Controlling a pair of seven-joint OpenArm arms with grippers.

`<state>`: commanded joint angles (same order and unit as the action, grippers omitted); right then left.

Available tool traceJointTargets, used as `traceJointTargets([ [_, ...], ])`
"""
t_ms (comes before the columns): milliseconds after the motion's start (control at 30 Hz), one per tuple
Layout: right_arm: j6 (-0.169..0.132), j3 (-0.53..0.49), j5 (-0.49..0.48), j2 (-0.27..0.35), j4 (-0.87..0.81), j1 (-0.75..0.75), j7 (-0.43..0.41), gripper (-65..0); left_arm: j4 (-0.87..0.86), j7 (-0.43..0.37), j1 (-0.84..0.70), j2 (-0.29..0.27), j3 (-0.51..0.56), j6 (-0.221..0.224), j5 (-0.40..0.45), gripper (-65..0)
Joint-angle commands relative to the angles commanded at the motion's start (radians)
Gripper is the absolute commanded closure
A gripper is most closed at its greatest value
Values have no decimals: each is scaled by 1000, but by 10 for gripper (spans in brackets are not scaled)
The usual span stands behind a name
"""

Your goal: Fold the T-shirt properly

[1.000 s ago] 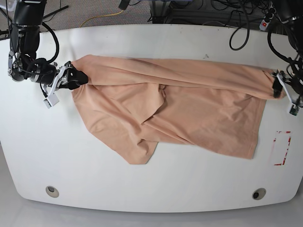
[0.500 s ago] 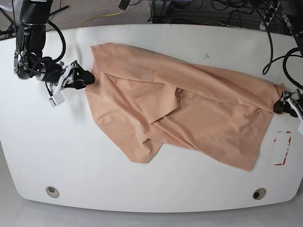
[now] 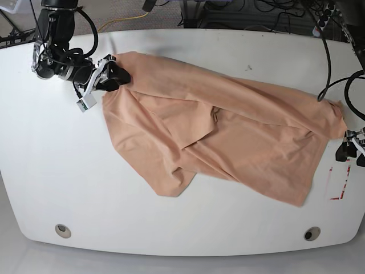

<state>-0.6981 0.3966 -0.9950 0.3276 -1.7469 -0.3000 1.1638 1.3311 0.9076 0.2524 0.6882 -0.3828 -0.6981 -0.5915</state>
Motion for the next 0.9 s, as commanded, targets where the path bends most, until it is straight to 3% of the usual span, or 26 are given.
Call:
traceJointTargets([
  [267, 0, 18, -9, -14, -3, -86, 3, -292, 35, -203, -138, -55, 0, 0, 183, -464],
  [433, 0, 20, -2, -51, 0, -109, 3, -285, 35, -222, -196, -114, -75, 0, 209, -464],
  [500, 0, 20, 0, -55, 2, -112, 3, -228, 51, -221, -222, -143, -121, 0, 216, -464],
  [667, 0, 17, 35, -51, 54, -95, 3, -10, 97, -222, -264, -227, -183, 0, 304, -464],
  [800, 0, 17, 109, -48, 58, -87, 5, 0, 98, -224, -267, -275, -209, 0, 404, -464],
  [900, 0, 17, 109, -3, 58, -89, 5, 0, 103, -221, -273, -304, -227, 0, 428, -464],
])
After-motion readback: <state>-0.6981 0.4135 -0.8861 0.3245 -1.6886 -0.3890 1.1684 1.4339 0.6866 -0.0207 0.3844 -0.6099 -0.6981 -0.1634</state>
